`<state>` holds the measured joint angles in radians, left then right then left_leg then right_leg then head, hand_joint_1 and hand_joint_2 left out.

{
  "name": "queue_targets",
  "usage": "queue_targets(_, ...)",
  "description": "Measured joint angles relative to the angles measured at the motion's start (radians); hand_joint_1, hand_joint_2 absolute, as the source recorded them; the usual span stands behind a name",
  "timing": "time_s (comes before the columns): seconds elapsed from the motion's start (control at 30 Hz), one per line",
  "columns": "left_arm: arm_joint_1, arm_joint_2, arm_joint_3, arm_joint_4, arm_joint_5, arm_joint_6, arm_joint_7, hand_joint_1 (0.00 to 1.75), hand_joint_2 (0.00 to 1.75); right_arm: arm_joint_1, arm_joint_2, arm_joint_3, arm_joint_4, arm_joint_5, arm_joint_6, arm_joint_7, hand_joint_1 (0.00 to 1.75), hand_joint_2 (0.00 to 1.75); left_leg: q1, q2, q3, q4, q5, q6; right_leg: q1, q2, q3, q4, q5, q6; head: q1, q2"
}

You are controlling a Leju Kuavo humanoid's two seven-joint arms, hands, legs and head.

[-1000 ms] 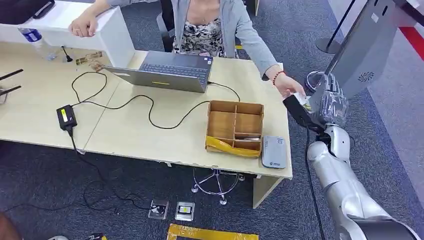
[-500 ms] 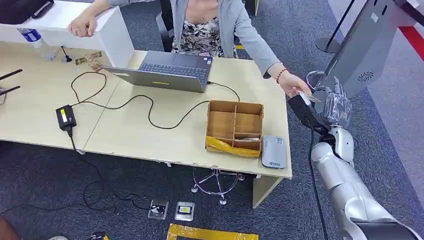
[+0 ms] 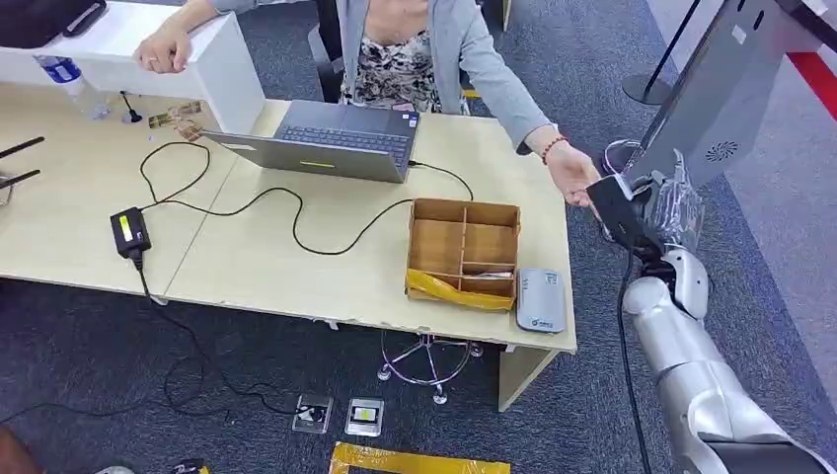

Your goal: Pass the card to the sensor for recognition and then transmit it.

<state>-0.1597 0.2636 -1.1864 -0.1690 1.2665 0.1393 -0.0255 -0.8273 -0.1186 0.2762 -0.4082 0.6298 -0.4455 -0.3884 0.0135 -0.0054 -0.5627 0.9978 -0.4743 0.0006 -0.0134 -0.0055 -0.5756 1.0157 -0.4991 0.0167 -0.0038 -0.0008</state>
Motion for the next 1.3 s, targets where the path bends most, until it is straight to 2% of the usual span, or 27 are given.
queue_targets(0.27,-0.003,0.002,-0.017,0.0,-0.024,-0.023,-0.04,0.0,0.0,0.018,-0.027,0.005,-0.019,-0.049,-0.018,0.005,1.75,1.75,0.0,0.001,0.0,0.0,0.0,0.0,0.0,0.001,0.0,0.0,0.0,0.0,0.0,0.0)
queue_targets(0.7,-0.005,0.003,-0.026,0.0,-0.016,-0.021,-0.047,0.0,0.0,0.07,-0.034,0.032,-0.02,-0.044,-0.02,-0.007,1.75,1.75,0.0,0.002,0.001,0.0,0.0,0.0,0.0,0.001,0.0,0.0,0.0,0.0,0.0,0.0)
queue_targets(0.9,-0.006,0.003,-0.026,0.0,-0.017,-0.016,-0.04,0.0,0.0,0.138,-0.035,0.078,-0.02,-0.004,-0.023,-0.015,1.75,1.75,0.0,0.002,0.0,0.0,0.0,0.0,0.0,0.001,0.0,0.0,0.0,0.0,0.0,0.0)
queue_targets(1.3,-0.007,-0.002,-0.027,0.0,-0.019,-0.009,-0.04,0.0,0.0,0.173,-0.04,0.164,-0.019,0.013,0.026,-0.045,1.75,1.75,0.0,0.002,0.0,0.0,0.0,0.0,0.0,0.001,0.0,0.0,0.0,0.0,0.0,0.0)
